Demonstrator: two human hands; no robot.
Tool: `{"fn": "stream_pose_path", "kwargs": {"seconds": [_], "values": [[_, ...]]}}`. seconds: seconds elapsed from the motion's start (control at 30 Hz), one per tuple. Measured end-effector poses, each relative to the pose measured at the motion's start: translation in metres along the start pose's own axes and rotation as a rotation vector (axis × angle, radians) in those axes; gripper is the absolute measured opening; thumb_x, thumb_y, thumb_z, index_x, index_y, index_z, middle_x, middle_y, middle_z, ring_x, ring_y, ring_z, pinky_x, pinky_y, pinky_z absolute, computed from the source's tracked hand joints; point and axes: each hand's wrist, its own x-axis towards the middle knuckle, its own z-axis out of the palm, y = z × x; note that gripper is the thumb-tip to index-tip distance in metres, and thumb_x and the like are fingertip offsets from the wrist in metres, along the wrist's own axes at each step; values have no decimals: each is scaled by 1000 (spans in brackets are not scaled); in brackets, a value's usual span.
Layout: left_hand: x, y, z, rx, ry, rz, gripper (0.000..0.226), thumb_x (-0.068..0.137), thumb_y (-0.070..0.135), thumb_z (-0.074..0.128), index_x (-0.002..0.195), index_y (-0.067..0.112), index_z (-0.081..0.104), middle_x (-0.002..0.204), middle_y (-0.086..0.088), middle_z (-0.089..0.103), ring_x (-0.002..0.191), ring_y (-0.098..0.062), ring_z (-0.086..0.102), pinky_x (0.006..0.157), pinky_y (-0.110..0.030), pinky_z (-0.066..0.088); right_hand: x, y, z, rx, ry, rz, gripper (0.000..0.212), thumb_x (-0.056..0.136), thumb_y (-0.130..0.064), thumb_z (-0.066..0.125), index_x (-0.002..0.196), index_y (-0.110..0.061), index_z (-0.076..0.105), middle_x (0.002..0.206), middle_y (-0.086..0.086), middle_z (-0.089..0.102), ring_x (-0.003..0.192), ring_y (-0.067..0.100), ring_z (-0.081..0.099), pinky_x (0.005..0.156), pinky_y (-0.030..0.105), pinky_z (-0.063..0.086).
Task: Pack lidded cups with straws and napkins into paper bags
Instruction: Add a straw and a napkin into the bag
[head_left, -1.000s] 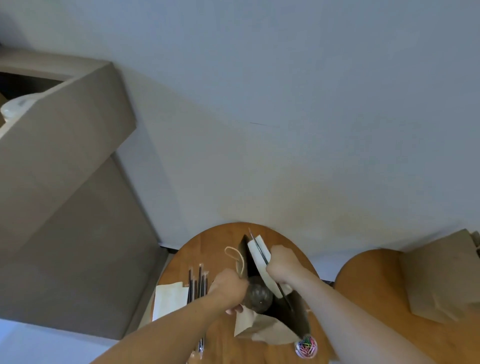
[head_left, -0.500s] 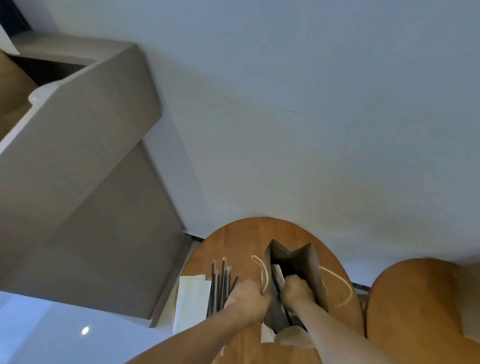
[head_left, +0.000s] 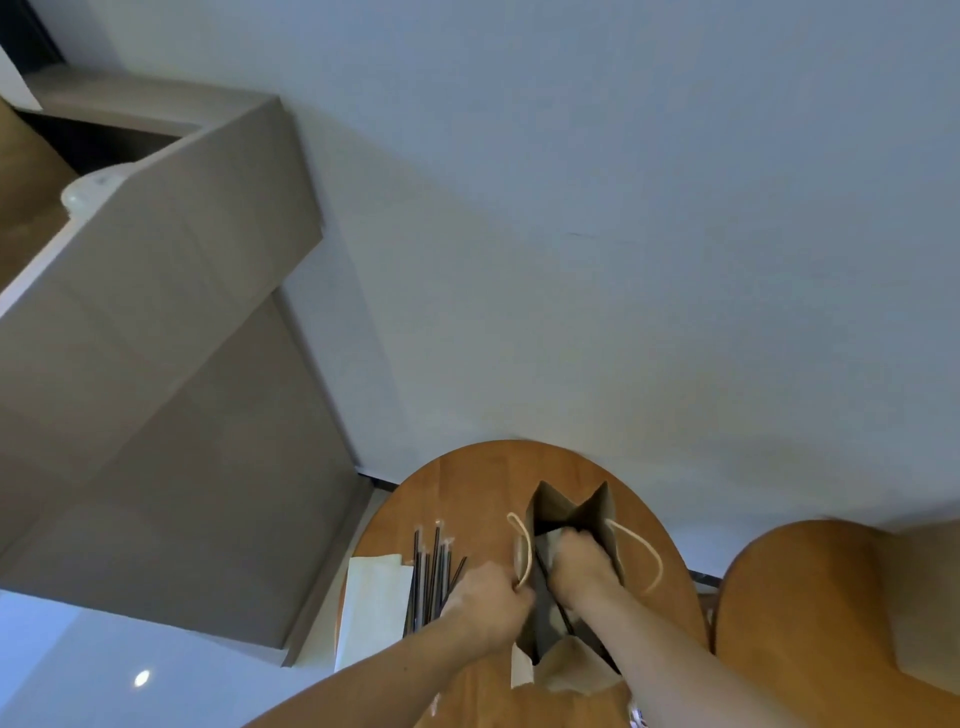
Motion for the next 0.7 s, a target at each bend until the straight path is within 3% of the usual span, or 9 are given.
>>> {"fn": "stream_pose_path", "kwargs": {"seconds": [0.13,0.2,0.3,0.37,0.47,0.53,0.6,0.63,0.7], "values": [[0,5,-2,-39,-34,25,24,93,26,52,75,14,63,67,-5,61,59,-16,60,58,-26,52,-26,-18,-53,-100,78,-149,22,93,-8,51,112,-8,61,120,13,53,102,29,58,75,33,46],[-1,8,-3,-84,-54,22,21,92,25,53,78,11,61,67,-7,59,58,-19,58,57,-30,50,-38,-21,-80,-117,174,-223,16,94,-9,50,106,-8,60,115,11,54,96,27,58,70,33,43],[-3,15,-6,-114,-79,-8,17,90,25,54,76,15,56,66,-2,54,61,-17,55,57,-28,47,-49,-9,-110,-85,331,-272,20,99,-23,47,107,-10,59,109,9,56,93,26,55,69,32,41],[-3,18,-5,-119,-95,12,14,88,26,56,79,16,56,69,-2,54,64,-18,55,60,-28,47,-49,10,-119,19,348,-216,30,101,-36,41,104,-12,59,102,7,60,98,29,59,72,33,43],[-7,19,-1,-163,-142,20,11,84,30,62,88,20,60,77,1,59,70,-15,59,60,-25,48,-43,44,-104,452,166,-38,45,104,-50,33,97,-13,58,95,6,60,109,33,60,82,34,45],[-10,17,4,-197,-185,16,27,79,33,65,102,20,60,89,0,62,80,-15,61,65,-26,50,-43,60,-79,789,-18,122,60,101,-58,33,132,-11,53,130,10,56,122,30,53,102,40,42],[-10,16,12,-196,-200,27,53,73,37,68,121,21,55,112,-1,63,101,-18,62,83,-30,53,-46,66,-53,878,-150,203,72,99,-62,32,149,-10,37,147,12,46,126,31,49,110,48,39],[-11,16,16,-189,-197,42,61,70,39,69,126,24,52,119,1,62,107,-18,61,91,-31,53,-47,66,-42,878,-188,214,72,99,-63,32,149,-11,37,145,13,48,127,32,50,109,50,39],[-13,19,25,-191,-191,74,65,69,41,73,129,29,49,116,8,63,104,-12,61,92,-30,53,-50,60,-29,897,-226,192,68,98,-63,33,142,-12,45,131,13,58,118,34,57,104,51,45]]}}
